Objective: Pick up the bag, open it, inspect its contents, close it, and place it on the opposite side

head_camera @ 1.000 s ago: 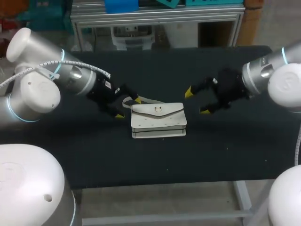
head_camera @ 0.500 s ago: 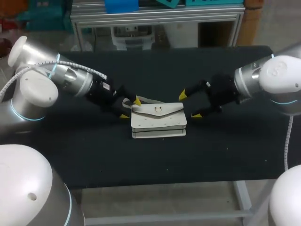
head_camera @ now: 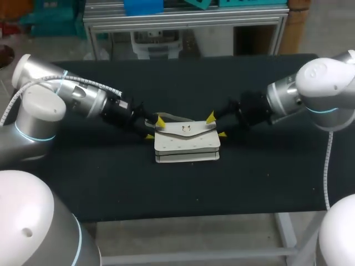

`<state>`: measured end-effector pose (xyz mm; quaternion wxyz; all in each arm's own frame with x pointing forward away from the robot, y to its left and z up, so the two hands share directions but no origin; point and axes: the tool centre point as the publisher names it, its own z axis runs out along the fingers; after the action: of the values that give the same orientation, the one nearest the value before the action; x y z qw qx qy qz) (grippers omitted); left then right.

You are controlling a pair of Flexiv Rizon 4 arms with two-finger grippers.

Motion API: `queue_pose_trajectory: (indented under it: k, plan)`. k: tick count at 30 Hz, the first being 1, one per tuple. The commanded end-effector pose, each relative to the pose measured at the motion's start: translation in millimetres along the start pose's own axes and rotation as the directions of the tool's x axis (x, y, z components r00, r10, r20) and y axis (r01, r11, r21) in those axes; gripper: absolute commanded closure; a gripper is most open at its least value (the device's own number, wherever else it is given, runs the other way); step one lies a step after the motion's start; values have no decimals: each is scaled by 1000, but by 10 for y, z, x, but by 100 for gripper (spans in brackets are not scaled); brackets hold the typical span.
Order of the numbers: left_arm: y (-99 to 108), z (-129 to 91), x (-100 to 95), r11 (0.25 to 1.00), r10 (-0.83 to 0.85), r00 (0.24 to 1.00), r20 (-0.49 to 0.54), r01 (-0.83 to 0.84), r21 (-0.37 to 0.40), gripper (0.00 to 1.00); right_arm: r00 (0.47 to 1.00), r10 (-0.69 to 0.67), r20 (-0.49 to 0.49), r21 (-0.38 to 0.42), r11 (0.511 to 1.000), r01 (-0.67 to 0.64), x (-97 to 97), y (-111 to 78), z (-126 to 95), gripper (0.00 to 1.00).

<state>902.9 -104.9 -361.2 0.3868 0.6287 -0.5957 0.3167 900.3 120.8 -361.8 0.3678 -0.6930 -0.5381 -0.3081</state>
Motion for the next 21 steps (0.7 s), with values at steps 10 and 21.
queue_pose_trajectory:
  k: [10,21]
  plan:
    - [-22,162,-92,998,-14,999,-52,11,-70,52,999,29,-16,33,999,-28,-155,55,172,37]
    - [-18,227,-111,998,-36,999,-34,34,-47,100,999,45,-31,5,999,-45,-227,35,186,100]
